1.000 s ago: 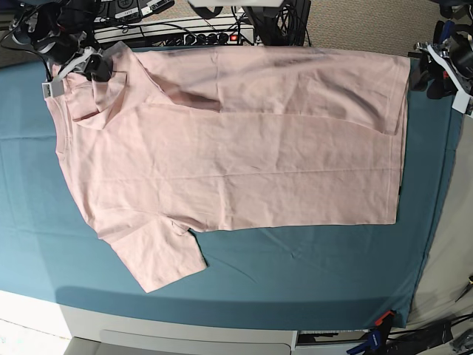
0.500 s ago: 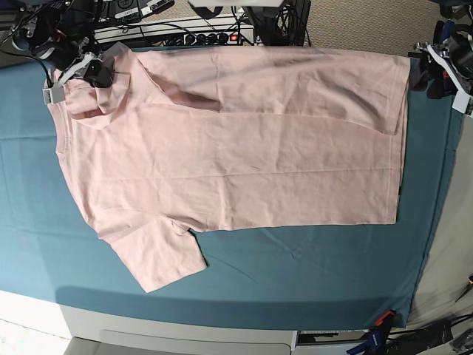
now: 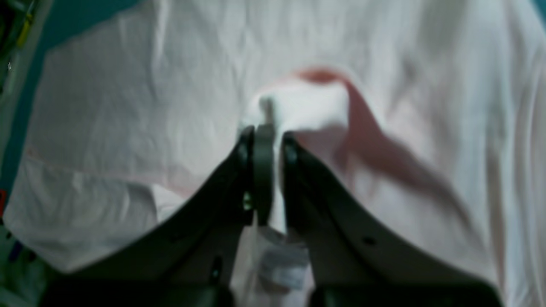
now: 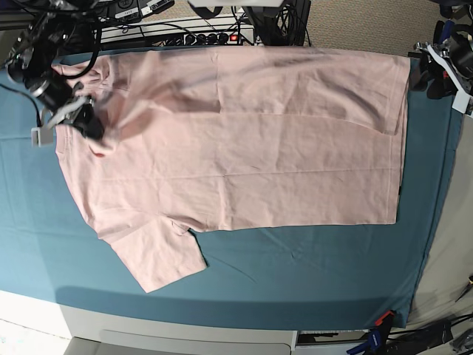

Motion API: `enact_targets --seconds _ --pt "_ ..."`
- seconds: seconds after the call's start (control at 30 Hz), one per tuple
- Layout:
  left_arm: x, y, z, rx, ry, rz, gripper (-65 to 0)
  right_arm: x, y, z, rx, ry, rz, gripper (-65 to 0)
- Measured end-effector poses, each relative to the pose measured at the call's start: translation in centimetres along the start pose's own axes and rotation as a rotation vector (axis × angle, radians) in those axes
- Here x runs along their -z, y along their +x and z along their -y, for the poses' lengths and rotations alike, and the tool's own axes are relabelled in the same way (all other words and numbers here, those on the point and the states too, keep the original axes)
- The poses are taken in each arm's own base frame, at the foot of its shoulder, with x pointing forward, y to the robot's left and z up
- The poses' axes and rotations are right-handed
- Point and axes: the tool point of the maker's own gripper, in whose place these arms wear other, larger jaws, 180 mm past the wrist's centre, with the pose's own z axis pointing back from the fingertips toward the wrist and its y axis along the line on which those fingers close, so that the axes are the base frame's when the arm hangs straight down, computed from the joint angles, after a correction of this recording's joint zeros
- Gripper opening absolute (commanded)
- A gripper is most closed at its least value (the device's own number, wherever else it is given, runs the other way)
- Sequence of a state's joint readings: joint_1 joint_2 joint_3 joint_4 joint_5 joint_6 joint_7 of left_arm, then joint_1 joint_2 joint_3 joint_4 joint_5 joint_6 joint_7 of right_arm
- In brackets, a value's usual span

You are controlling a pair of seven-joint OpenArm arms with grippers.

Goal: Fold the T-shirt properly
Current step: 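Move both grippers down along the shirt sides toward the hem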

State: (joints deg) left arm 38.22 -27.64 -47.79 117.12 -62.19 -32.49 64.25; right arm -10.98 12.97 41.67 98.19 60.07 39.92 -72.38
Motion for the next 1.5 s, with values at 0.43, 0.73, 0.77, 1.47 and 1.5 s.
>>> enact_targets --seconds 0.43,0.73,0.77,1.47,1.5 --pt "0.0 0.0 0.0 0.0 0.0 0.0 -35.6 0.7 4.6 -0.5 -0.028 0.018 0.154 -34.7" --pt "0.0 0.3 0.0 0.0 0.0 0.018 -35.6 -0.5 4.4 1.1 -0.018 -0.041 0.151 -34.7" --pt "0.0 0.5 0.0 -0.001 0.001 0.029 -35.6 -0.7 4.6 1.4 -0.02 -0.057 0.164 -34.7" --pt "14.7 14.8 -8.6 -0.098 0.051 0.082 -36.7 12.1 8.8 5.2 -0.067 -0.151 0.013 -34.8" --pt "14.9 15.9 -9.3 -0.146 0.037 0.095 -36.7 12.7 9.3 5.3 -0.044 -0.138 0.02 -34.8"
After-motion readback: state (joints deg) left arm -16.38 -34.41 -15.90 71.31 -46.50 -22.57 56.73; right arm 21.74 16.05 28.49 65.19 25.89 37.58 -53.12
